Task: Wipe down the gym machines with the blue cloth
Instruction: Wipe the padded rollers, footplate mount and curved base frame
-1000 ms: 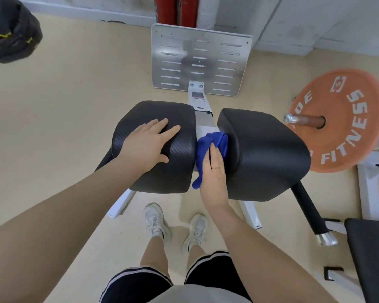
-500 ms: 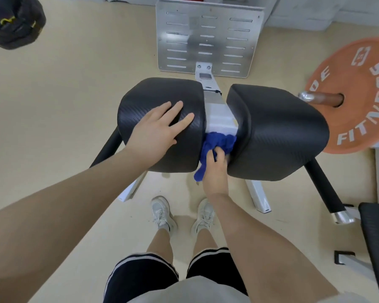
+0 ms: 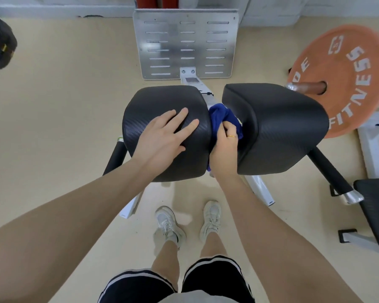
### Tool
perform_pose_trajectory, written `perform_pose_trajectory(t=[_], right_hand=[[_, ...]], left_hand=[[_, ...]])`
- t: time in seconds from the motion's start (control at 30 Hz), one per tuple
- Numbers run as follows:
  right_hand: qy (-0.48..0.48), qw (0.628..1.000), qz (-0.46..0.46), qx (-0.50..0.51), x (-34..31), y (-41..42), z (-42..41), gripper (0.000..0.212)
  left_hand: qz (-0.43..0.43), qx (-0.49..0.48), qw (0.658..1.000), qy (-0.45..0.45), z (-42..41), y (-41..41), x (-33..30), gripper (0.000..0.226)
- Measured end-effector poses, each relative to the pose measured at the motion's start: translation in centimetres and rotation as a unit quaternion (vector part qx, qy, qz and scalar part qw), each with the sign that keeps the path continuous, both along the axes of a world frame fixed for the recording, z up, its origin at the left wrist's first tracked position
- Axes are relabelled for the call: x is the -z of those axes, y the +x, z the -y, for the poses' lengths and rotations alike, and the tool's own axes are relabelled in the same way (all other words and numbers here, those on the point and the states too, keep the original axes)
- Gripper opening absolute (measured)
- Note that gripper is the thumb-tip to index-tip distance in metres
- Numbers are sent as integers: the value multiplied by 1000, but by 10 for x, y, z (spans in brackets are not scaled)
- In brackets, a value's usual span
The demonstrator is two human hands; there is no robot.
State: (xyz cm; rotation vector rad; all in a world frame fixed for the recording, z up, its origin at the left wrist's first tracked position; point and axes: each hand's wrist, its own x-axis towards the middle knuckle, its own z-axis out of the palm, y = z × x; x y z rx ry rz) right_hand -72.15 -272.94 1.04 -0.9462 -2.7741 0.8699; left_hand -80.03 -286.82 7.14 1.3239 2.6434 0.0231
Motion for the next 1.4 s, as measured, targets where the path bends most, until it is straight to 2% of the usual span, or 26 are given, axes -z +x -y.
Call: perform_pose_trajectory(t=[0.13,0.27,0.4,0.53,0.63,0.7,0.77,0.9,1.1,1.2,1.3,1.4], right_hand=[[95,983,99,-118,-22,-28,-32,48],[26,966,172,-192,-35,-47,-53,24],[61,926,286,-241,-48,-56,-50,17],[67,882,354,-305,-36,-82,-65,34],[34,834,427,-348,-11,-125,-80,51],[3,813,457,-361,-1,-148,-85,63],[-18,801,464,-378,1,-153,-89,63],[-37,804,461,-375,8,-139,-92,57],[-58,826,445,-342,55,-188,-101,58],[-56,831,440,-336,63,-179,-101,51],[-51,830,448,-328,67,-172,-101,48],[-62,840,433,-321,81,-196,-102,51]], left_hand=[[15,17,1000,-2,3,-8,-3,63],[48,37,997,51,1,-25,-8,49],[128,7,991,45,-18,-57,-22,44],[172,-16,985,-19,-43,-91,-19,57],[221,-61,971,-66,-57,-113,-8,61],[250,-82,959,-104,-61,-127,-1,65],[294,-78,937,-170,-64,-139,7,71],[386,-85,888,-233,-74,-165,15,90],[431,-74,866,-244,-79,-180,36,108],[410,-53,880,-232,-81,-185,44,103],[364,-23,909,-203,-85,-191,53,88],[356,-11,914,-194,-86,-202,60,70]])
